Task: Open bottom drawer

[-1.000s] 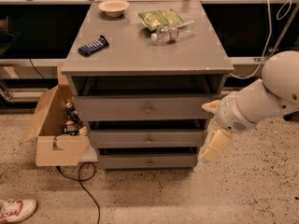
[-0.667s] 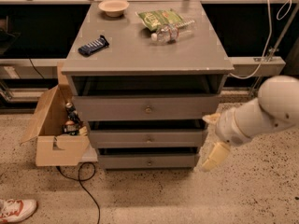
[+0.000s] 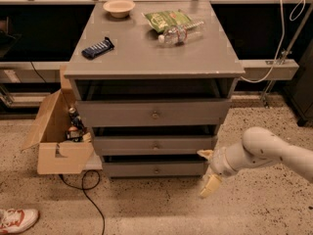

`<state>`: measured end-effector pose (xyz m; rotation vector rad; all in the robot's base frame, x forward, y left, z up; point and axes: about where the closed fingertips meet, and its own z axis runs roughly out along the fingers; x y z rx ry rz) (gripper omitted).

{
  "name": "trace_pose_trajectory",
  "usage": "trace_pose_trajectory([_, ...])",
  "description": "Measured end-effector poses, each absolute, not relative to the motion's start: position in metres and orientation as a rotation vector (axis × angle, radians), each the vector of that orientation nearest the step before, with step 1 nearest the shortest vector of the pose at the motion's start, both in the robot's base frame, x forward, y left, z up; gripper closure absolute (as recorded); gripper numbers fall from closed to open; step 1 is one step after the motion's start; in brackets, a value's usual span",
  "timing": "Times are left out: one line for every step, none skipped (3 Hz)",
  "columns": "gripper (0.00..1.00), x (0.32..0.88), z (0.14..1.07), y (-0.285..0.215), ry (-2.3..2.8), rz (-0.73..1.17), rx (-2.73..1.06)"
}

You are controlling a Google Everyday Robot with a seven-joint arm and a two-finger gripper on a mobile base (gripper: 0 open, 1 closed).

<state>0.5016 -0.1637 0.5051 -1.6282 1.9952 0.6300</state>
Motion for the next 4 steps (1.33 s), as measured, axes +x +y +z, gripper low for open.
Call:
trace_pose_trajectory([0.0, 0.504, 0.417, -0.135, 2.012, 0.68, -1.718])
trace_pose_trajectory([0.0, 0.505, 0.407, -0.135, 2.0, 0.685, -1.713])
trace_pose_trajectory([0.0, 0.528, 0.361, -0.132, 1.976, 0.623, -1.767])
trace_pose_trajectory([0.0, 0.555, 0.299, -0.115, 1.925, 0.602, -1.833])
